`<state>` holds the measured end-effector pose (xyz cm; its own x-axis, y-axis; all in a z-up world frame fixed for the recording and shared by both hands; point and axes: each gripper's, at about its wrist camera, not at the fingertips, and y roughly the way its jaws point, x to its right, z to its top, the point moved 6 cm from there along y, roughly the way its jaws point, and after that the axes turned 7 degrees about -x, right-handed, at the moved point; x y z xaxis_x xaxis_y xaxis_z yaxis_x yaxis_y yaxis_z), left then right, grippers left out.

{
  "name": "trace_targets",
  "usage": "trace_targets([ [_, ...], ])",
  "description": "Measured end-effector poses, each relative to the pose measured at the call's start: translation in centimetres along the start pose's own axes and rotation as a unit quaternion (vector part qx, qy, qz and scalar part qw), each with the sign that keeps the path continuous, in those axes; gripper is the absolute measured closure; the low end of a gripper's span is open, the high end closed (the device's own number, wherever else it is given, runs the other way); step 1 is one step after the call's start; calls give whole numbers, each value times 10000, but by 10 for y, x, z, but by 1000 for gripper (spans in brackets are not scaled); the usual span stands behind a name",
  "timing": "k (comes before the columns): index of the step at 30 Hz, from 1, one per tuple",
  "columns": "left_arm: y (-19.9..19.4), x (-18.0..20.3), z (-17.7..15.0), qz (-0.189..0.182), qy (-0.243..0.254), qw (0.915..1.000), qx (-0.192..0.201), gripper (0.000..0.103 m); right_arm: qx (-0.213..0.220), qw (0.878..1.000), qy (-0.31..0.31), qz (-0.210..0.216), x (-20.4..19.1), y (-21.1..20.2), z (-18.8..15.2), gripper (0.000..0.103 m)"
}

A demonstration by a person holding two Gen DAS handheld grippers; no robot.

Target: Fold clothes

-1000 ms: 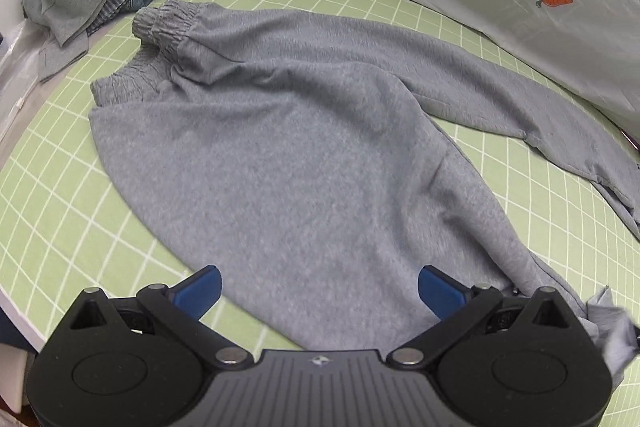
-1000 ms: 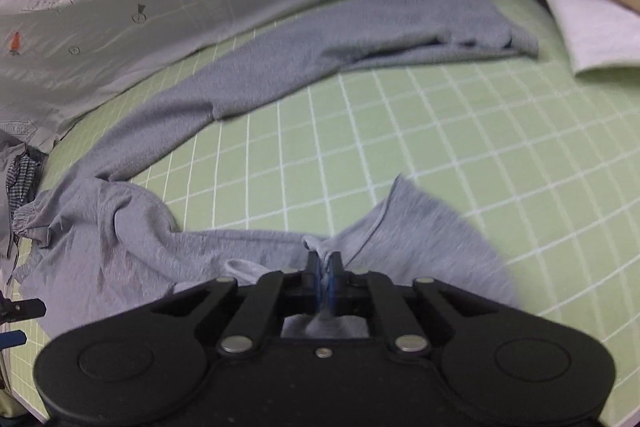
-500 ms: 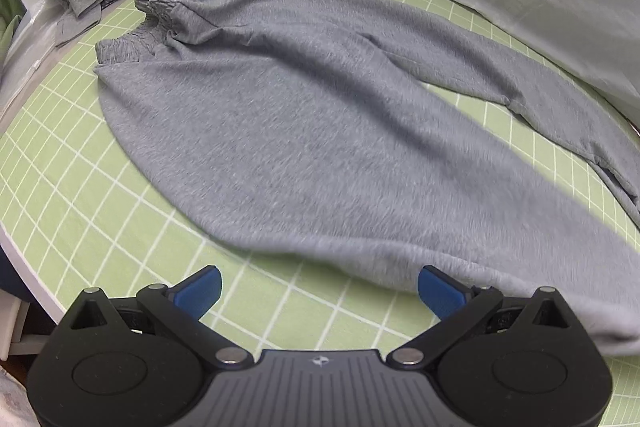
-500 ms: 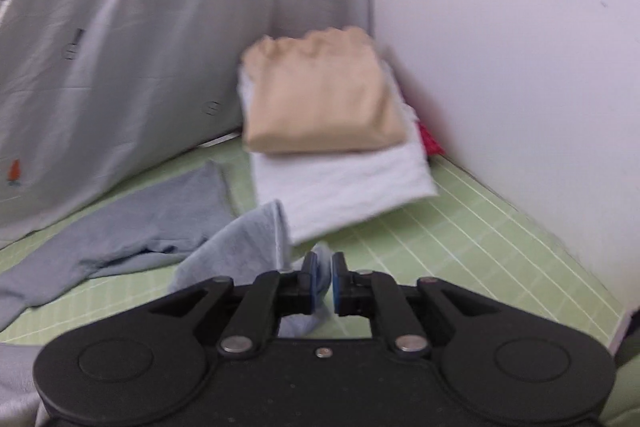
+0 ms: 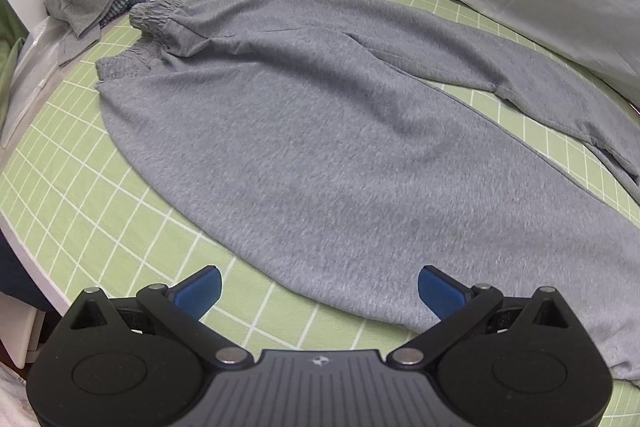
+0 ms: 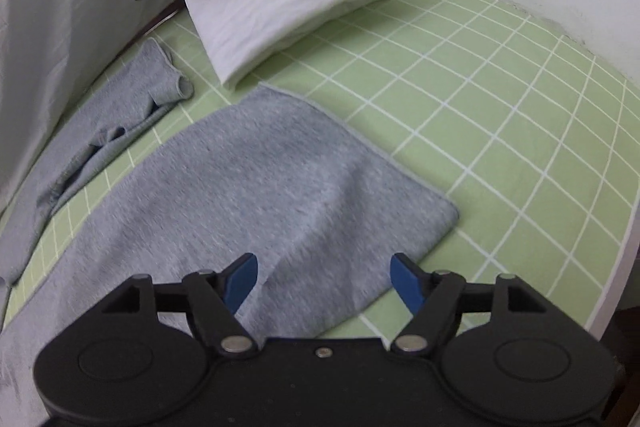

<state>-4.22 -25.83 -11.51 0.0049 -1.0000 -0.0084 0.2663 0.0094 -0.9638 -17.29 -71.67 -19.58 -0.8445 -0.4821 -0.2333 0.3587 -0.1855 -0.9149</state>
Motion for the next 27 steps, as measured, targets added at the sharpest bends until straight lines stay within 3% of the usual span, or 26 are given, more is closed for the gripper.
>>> trace_targets([
  [2, -2, -7, -1, 28, -72, 10000, 5, 0, -32, 10000, -15, -85, -2, 1, -6, 26],
  [5, -2, -14, -2, 24, -161, 9999, -13, 0, -42, 9998, -167, 126, -8, 0, -13, 26],
  [6, -2, -17, -2, 19, -188, 9998, -20, 0, -41, 9993, -264, 266, -11, -2, -15, 34],
  [7, -2, -19, -2, 14, -215, 9998, -27, 0, -48, 9979, -442, 467, -16, -3, -17, 65],
  [9, -1, -23, -3, 3, -270, 9996, -41, 0, -115, 9941, -832, 692, -23, -5, -22, 100],
  [13, -4, -36, 1, -59, -389, 9992, 25, 0, 245, 9935, -1096, 191, -7, -18, -22, 101],
  [16, -5, -53, 7, -46, -498, 9987, 35, 0, 245, 9935, -1081, -277, 9, -18, -23, 101],
  [18, -4, -66, 11, -30, -570, 9984, 27, 0, 224, 9917, -1126, -580, 13, -19, -25, 95],
  [19, -4, -74, 14, -25, -610, 9981, 18, 0, 249, 9912, -1128, -643, 10, -21, -28, 74],
  [20, -3, -82, 18, -21, -649, 9979, 10, 0, 273, 9907, -1130, -706, 6, -23, -30, 60],
  [21, -3, -91, 22, -20, -683, 9977, 7, 0, 306, 9902, -1137, -752, 1, -26, -33, 37],
  [22, -2, -100, 26, -18, -715, 9974, 4, 0, 360, 9897, -1156, -758, -6, -30, -36, 25],
  [25, 1, -136, 45, -22, -779, 9970, 2, 0, 519, 9882, -1212, -776, -29, -43, -45, 8],
  [27, 5, -155, 57, -31, -800, 9968, 8, 0, 613, 9871, -1253, -780, -46, -52, -52, 7],
])
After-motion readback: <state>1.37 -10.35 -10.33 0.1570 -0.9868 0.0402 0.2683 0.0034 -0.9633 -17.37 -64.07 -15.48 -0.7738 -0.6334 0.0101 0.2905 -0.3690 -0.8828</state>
